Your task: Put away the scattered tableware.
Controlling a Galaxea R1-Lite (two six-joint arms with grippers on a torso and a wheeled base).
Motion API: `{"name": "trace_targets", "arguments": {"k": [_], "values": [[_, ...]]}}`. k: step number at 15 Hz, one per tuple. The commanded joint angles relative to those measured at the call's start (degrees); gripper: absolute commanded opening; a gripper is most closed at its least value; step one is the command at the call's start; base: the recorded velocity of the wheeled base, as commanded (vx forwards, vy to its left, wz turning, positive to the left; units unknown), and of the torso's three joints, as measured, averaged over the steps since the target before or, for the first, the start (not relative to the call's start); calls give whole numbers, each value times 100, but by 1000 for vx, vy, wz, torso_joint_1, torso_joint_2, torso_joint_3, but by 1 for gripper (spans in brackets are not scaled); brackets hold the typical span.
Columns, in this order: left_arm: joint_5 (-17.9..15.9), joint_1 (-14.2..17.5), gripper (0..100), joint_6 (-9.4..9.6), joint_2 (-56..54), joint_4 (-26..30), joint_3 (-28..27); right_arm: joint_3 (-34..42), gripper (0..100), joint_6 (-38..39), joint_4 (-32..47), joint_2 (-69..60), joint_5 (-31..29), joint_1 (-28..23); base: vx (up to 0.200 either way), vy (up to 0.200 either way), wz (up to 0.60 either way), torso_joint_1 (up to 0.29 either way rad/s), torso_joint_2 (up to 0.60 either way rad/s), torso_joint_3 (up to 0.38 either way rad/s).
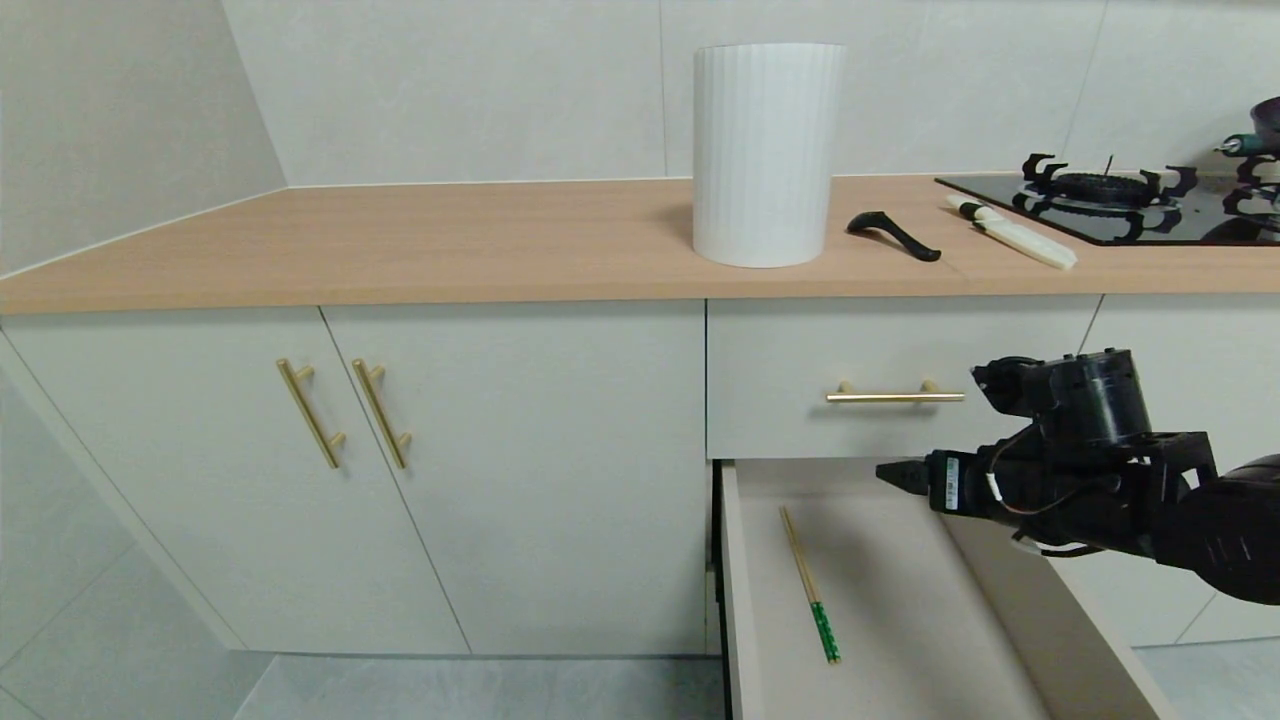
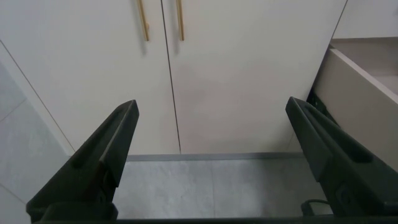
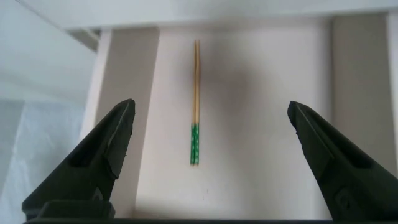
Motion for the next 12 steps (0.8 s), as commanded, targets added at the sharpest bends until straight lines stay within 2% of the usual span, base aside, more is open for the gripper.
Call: {"name": "trace_targets", "arguments": {"k": [1,6,12], "values": [[1,1,100,-1,2,-1,1,19,100,-15,-5,-75,-1,-14,0,0,0,0,0,0],[1,1,100,-1,2,-1,1,46,100,-129,-5,-13,-1,-14,0,0,0,62,-240,-234],[1,1,100,-1,2,-1,1,46,100,-129,-14,66,-1,-14,0,0,0,144,-505,-304]]}}
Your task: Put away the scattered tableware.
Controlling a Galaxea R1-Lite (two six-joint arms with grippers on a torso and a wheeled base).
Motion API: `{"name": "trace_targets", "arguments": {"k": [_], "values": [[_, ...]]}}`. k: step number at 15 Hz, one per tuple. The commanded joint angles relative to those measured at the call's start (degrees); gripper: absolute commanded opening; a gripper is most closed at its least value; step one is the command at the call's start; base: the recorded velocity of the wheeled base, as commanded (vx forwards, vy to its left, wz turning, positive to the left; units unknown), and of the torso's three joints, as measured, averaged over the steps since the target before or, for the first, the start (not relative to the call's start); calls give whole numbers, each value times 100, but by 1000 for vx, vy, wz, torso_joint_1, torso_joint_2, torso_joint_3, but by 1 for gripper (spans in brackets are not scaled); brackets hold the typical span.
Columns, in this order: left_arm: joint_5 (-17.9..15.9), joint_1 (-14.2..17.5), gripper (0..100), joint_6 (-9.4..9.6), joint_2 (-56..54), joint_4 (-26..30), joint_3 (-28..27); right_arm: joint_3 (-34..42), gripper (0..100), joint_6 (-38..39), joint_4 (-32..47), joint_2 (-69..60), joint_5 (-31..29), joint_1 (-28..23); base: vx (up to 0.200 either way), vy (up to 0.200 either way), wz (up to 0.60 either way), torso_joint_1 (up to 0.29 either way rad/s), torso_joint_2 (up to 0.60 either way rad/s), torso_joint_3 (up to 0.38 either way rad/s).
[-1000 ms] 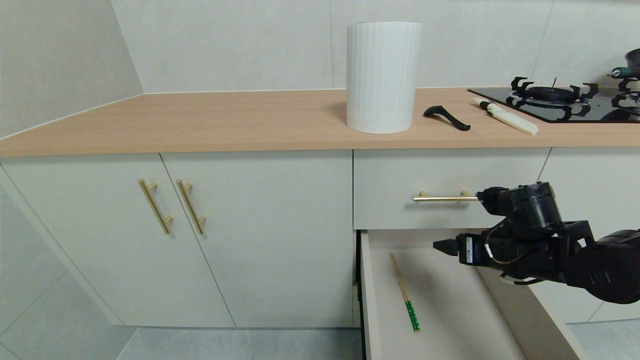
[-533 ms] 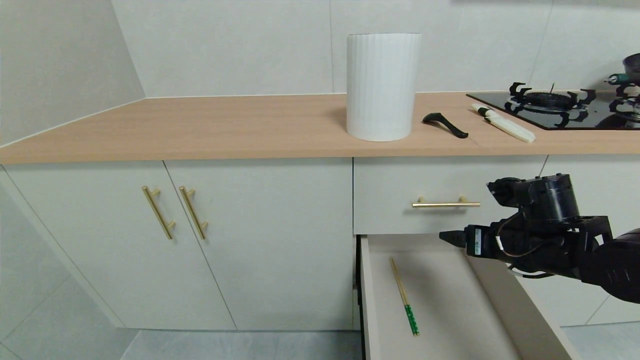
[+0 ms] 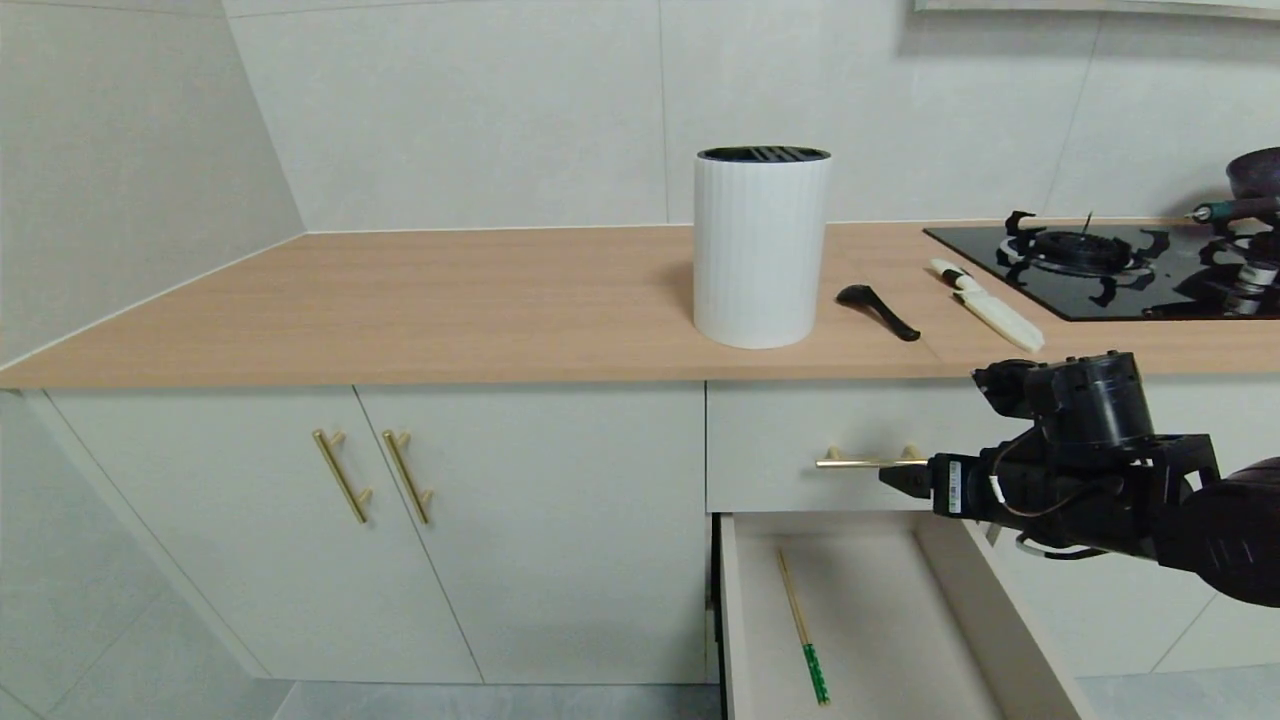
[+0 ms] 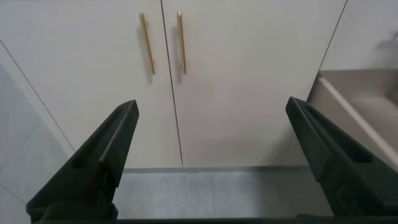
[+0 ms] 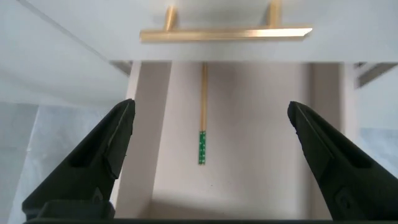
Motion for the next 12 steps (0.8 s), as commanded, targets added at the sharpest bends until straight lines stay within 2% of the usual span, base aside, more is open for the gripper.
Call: {"name": "trace_targets", "arguments": {"k": [1,8,10,12], "values": [[-2,-1,100,2,2,2,1,-1,100,-7,-3,49,5,8,0,0,0,168,-461,-281],[-2,-1,100,2,2,2,1,-1,100,-25,-3,66,-4,8,0,0,0,182,-452,-279],[-2,-1,100,2,2,2,1,-27,100,-34,-38,75,-39,8,0,0,0,61,-144,-90],[-2,-1,100,2,2,2,1,-18,100,-121,-416,58,-65,-1,0,0,0,16,-33,-16]]}}
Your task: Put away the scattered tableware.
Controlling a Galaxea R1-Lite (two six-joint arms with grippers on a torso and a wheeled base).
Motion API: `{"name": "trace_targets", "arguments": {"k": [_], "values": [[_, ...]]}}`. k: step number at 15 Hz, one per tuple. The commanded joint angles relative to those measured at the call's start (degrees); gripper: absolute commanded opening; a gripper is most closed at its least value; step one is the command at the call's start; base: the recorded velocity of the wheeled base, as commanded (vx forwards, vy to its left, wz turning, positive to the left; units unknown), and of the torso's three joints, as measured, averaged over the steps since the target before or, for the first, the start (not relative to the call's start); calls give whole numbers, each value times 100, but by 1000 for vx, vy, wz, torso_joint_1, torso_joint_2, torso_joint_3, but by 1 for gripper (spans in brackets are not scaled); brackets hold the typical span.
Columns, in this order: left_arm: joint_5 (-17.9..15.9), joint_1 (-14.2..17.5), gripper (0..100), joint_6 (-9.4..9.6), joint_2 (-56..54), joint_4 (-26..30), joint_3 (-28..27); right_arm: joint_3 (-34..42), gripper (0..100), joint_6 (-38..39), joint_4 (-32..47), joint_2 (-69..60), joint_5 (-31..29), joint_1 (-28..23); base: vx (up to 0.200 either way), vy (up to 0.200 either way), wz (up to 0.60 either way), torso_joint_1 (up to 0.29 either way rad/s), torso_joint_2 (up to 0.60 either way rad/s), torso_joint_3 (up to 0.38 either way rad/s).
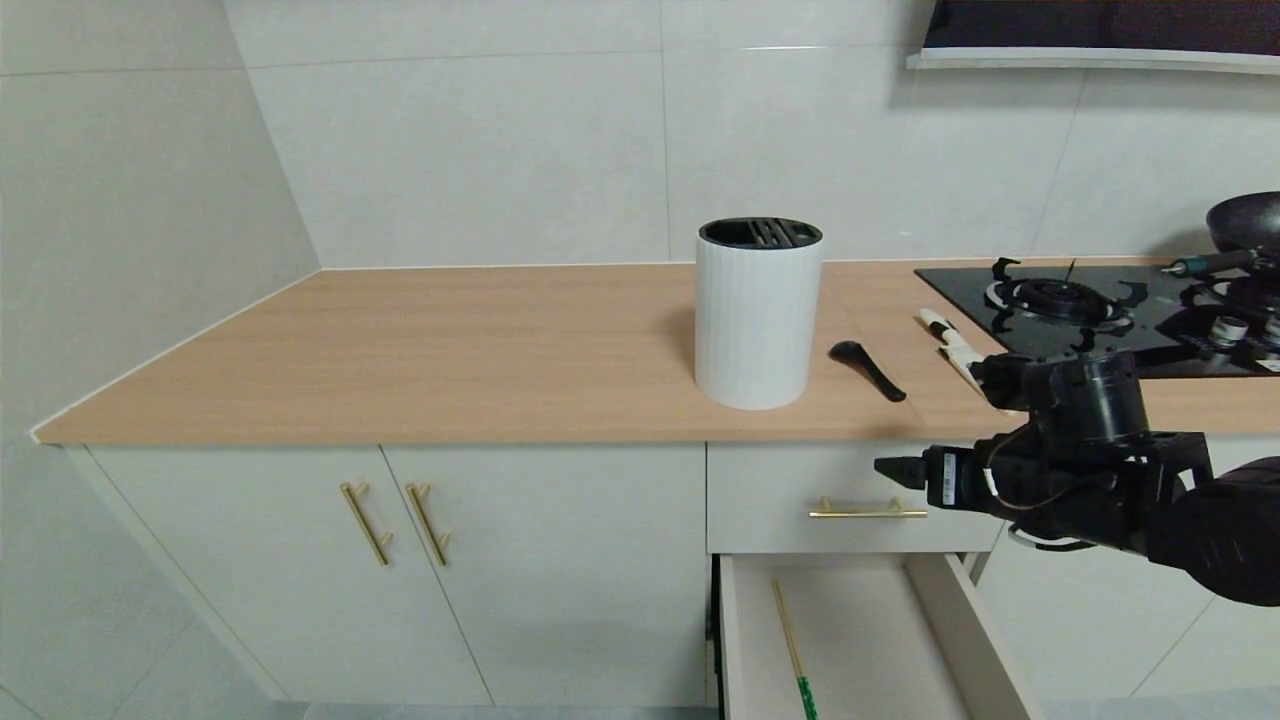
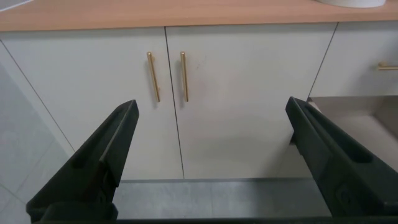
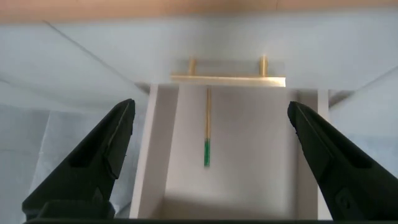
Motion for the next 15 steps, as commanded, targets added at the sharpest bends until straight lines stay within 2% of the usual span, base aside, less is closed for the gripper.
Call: {"name": "trace_targets", "arguments": {"k": [1,3,5,8,11,15], "values": [[1,2,100,-1,2,-1,1,-47,100,-49,-348,-10,-6,-58,0,0,0,0,0,0],[1,2,100,-1,2,-1,1,-389,100,-111,-507,61,-6,-146,0,0,0,0,0,0],[1,2,100,-1,2,-1,1,-1066,100,-506,-524,421,56,-445,0,0,0,0,0,0],[1,2,100,-1,2,-1,1,-1804,100,-937,-568,1107,82,-577,0,0,0,0,0,0],[1,2,100,-1,2,-1,1,-2253,100,-1447,-638,1643,82,-656,0,0,0,0,0,0],[1,2,100,-1,2,-1,1,-2297,100,-1842,-920,1950,170,-770,0,0,0,0,0,0]]}}
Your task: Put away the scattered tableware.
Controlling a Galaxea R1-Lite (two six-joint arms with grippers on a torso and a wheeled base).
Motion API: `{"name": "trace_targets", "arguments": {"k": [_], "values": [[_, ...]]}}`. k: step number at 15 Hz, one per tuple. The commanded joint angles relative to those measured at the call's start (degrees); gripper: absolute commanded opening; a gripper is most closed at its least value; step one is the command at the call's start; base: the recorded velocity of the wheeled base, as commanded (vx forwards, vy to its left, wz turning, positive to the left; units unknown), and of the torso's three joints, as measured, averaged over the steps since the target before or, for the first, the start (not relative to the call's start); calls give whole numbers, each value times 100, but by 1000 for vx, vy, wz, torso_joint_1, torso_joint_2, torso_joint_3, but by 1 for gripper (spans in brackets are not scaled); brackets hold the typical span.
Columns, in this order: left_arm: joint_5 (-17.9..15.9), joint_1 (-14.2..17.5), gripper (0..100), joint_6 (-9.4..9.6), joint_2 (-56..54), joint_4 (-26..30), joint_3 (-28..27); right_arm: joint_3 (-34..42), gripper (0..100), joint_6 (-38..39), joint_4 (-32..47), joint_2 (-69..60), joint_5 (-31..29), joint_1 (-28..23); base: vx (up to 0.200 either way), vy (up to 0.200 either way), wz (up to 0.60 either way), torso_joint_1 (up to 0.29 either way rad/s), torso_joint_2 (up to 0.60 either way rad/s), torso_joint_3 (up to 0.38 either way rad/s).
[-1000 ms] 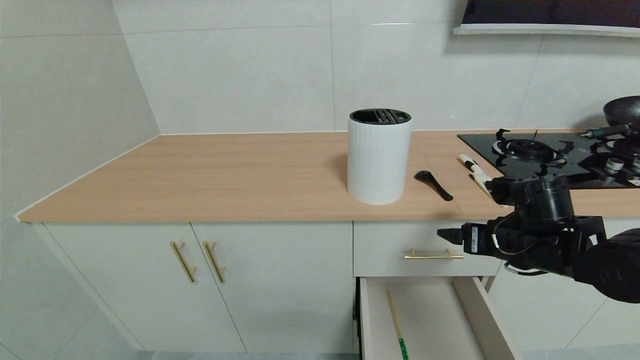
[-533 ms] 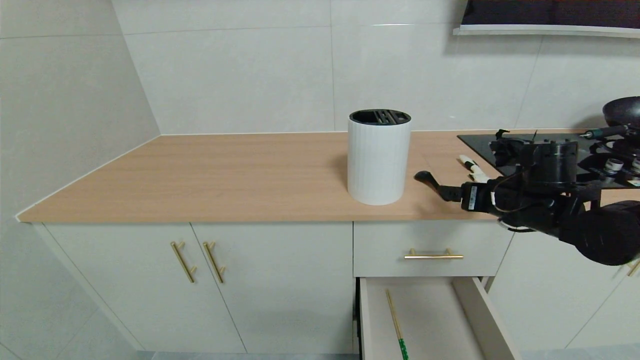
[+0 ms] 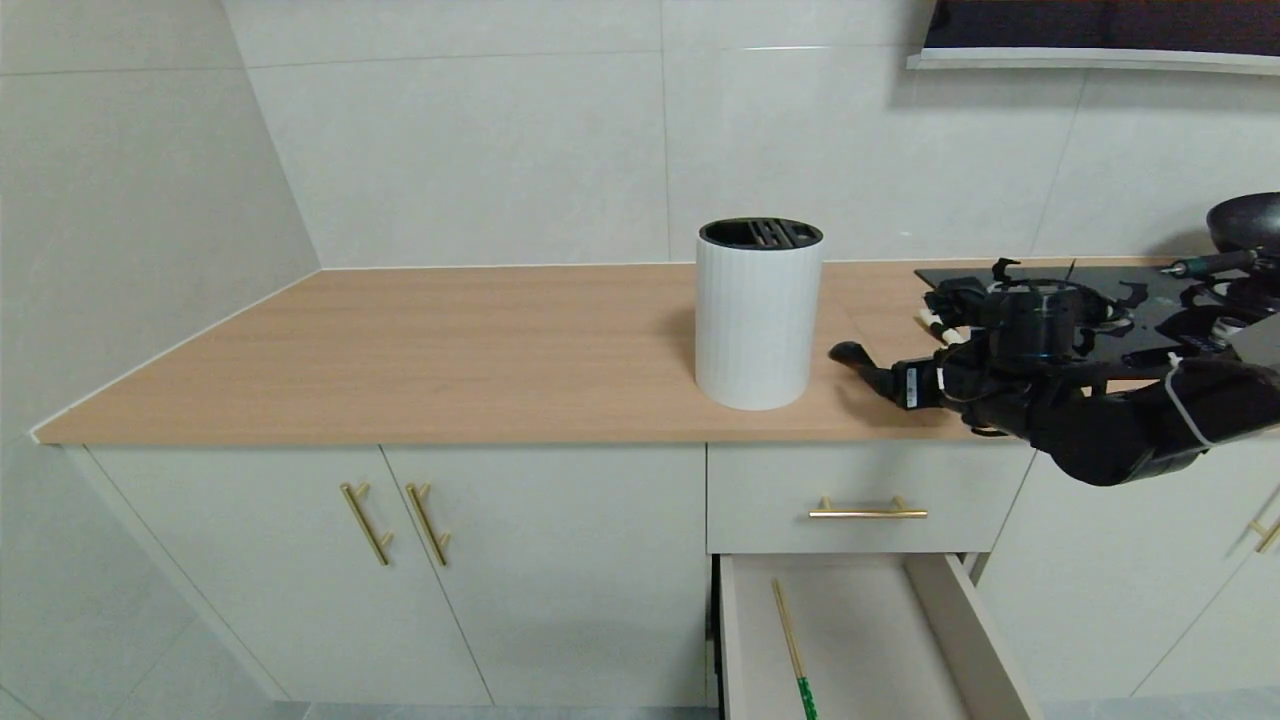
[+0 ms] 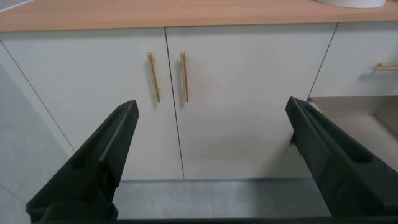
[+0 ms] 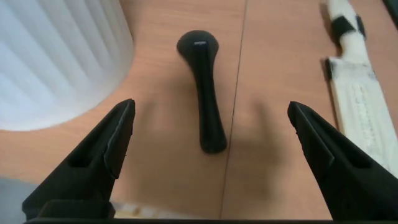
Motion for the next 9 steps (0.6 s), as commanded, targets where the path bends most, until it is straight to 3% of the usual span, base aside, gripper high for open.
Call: {"name": "trace_targets", "arguments": {"k": [1,9], "values": [[1,1,100,-1,2,-1,1,-12,100,-15,-14,228,4,-35,0,0,0,0,0,0],[1,1,100,-1,2,-1,1,-135,100,-33,-14,474,154,-132,0,0,0,0,0,0]]}}
